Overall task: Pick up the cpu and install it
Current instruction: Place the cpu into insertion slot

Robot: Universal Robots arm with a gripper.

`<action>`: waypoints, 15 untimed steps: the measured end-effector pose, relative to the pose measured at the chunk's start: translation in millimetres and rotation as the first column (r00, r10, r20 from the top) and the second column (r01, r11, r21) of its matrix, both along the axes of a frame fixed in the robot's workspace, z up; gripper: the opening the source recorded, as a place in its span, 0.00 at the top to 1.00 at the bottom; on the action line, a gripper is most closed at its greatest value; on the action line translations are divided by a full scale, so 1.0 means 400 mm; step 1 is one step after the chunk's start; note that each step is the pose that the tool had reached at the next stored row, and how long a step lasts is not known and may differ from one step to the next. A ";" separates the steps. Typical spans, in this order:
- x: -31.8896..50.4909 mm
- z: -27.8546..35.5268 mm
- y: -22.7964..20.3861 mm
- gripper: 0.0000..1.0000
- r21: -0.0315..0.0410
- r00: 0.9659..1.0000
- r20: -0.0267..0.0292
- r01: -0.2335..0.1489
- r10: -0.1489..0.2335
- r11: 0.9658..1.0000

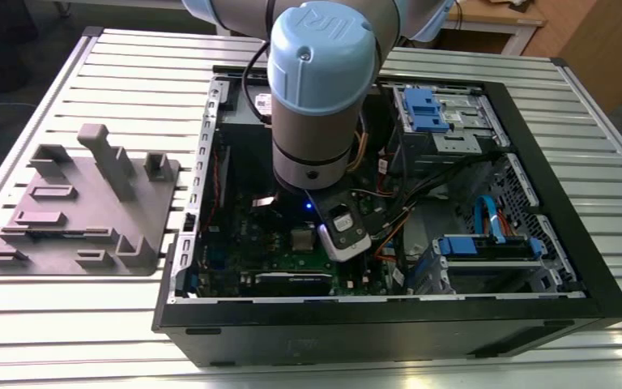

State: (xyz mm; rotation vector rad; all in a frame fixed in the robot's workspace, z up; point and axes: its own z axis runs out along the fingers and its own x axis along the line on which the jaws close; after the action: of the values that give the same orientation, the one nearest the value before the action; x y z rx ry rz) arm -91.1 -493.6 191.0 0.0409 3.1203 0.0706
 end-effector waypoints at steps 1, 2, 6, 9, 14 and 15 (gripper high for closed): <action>0.000 0.001 0.000 0.56 0.000 1.000 0.000 0.000 0.000 1.000; 0.000 0.001 0.000 0.56 0.000 1.000 0.000 0.000 0.000 1.000; 0.000 0.001 0.000 0.56 0.000 1.000 -0.001 0.000 0.000 1.000; 0.000 0.003 0.000 0.56 -0.001 1.000 -0.001 0.000 0.000 1.000; 0.001 0.005 0.000 0.56 0.000 1.000 -0.001 0.000 0.000 1.000; 0.000 0.005 0.000 0.56 0.000 1.000 -0.001 0.000 0.000 1.000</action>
State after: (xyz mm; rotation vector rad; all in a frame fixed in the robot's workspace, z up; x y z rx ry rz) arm -90.9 -493.7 192.9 0.0411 3.1211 0.0705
